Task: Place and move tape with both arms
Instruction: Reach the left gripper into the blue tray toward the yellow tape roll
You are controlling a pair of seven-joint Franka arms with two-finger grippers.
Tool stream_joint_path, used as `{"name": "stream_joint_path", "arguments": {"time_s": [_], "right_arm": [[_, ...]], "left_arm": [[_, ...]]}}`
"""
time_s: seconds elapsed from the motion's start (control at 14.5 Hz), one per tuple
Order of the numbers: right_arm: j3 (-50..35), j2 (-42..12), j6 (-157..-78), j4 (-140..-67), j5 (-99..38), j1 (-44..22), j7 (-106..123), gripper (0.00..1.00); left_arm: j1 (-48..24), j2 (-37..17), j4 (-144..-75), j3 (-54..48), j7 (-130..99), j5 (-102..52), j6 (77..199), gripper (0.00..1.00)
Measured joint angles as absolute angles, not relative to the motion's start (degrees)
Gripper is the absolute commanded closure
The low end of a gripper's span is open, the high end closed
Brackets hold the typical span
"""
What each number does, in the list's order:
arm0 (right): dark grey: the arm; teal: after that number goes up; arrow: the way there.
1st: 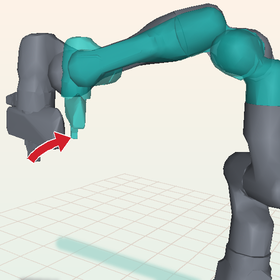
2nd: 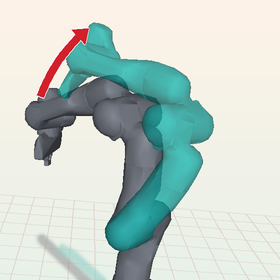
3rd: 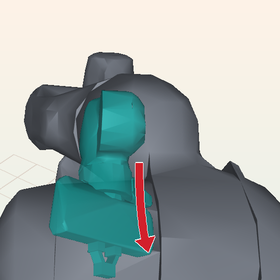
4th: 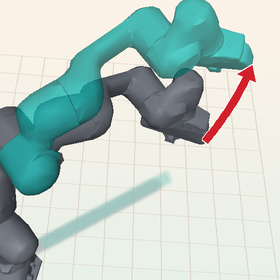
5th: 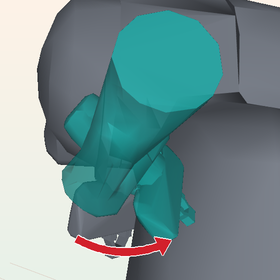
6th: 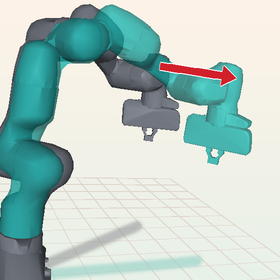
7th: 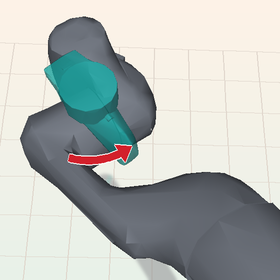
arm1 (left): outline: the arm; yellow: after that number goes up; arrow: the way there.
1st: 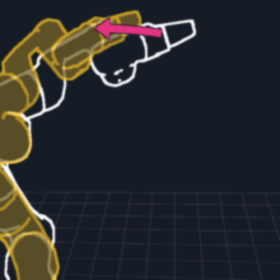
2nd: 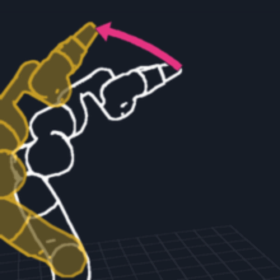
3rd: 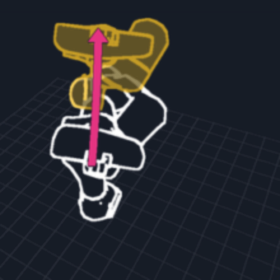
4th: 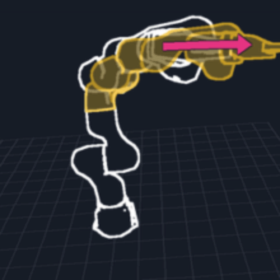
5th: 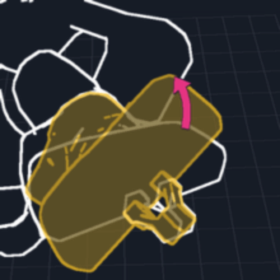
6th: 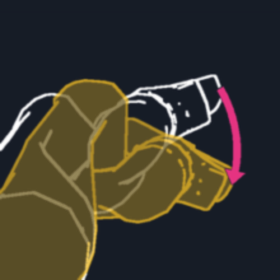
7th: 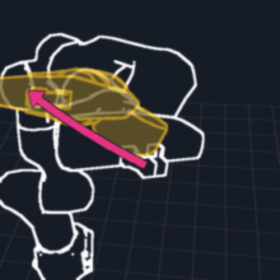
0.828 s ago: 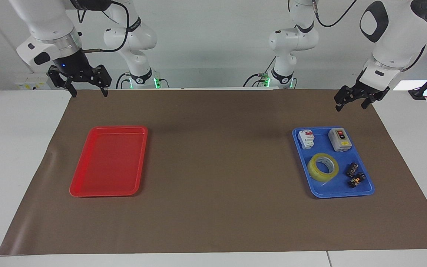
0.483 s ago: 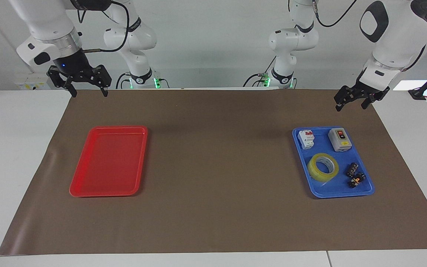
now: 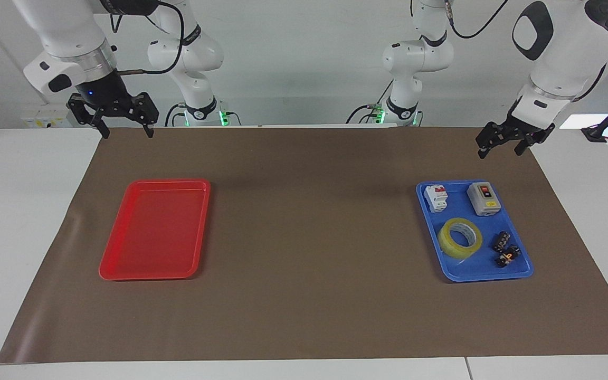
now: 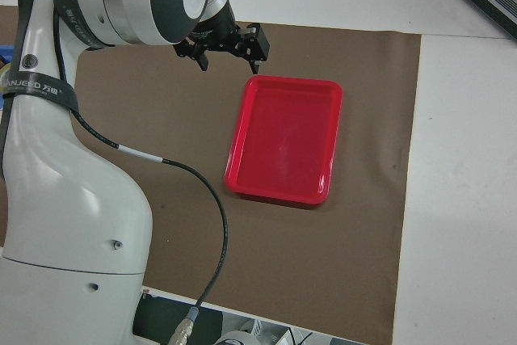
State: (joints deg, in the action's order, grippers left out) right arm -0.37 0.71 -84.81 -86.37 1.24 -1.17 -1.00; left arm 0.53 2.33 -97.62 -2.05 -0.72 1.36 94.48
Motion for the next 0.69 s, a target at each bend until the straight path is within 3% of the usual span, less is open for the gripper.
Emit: {"name": "stream_joint_path", "arguments": {"time_s": [0.41,0.69], "right_arm": [[-0.37,0.71,-84.81,-86.37,1.24,-1.17,-1.00,0.00],[-0.37,0.71,-84.81,-86.37,1.24,-1.17,-1.00,0.00]], "left_arm": [[0.72,1.67,-99.42,-2.03,-0.72,1.36,100.51,0.00],[2.13,-3.78,-103.04,-1.95,-0.54,1.37,111.41,0.00]]}}
